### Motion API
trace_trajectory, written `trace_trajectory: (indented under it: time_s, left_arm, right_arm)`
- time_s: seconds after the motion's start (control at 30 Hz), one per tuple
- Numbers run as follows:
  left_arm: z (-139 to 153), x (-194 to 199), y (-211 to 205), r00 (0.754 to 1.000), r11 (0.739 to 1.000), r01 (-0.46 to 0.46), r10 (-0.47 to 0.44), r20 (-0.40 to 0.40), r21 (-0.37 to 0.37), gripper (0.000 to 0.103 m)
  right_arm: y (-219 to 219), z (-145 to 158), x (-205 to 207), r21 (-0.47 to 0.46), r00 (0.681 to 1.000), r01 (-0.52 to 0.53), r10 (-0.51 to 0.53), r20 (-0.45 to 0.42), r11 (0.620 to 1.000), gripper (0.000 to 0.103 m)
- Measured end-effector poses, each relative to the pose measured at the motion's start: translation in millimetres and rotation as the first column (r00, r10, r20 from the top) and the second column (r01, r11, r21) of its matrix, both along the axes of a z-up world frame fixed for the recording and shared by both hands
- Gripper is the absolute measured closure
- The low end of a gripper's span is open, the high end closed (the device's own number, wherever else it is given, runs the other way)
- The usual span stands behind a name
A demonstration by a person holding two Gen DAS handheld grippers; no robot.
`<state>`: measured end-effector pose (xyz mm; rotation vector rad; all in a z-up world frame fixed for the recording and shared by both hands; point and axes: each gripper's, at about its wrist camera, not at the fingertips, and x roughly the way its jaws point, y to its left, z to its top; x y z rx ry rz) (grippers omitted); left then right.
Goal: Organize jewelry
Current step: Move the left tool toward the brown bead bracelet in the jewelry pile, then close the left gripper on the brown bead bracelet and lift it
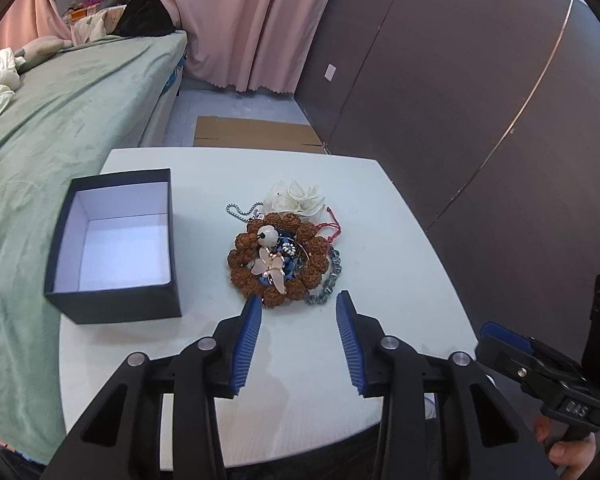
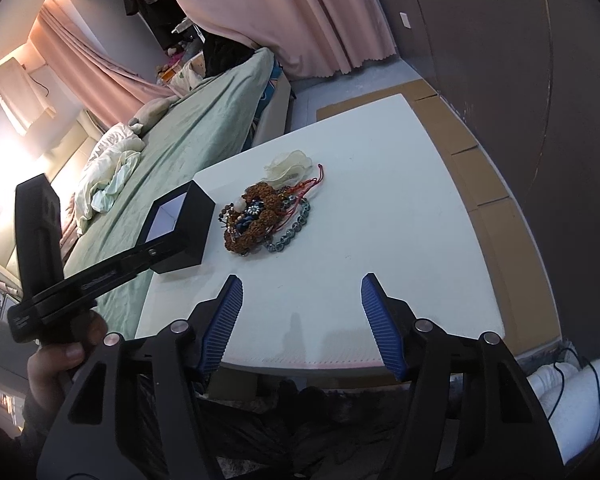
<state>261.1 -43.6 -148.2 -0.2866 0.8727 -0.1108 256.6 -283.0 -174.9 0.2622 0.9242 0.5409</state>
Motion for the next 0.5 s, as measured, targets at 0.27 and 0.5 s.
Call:
trace_trajectory:
  time_s: [0.27,0.5]
  left_arm:
    - [-20.8,33.8,3.0,1.000,1.000,-0.005,0.005,-0.029,0.014,0.070]
    - [-42.9,56.6,12.1,0.996,1.000,-0.019,0.020,-0.090,0.003,0.084]
  right_arm:
    - [4.3,-10.2,15.9,0.001,1.000,-0.004,0.004,-0.029,1.000,0.040]
    - [20.5,-18.8,32.9,0.031,0.998,-0.015,0.017,-0.061,0.999,0.045]
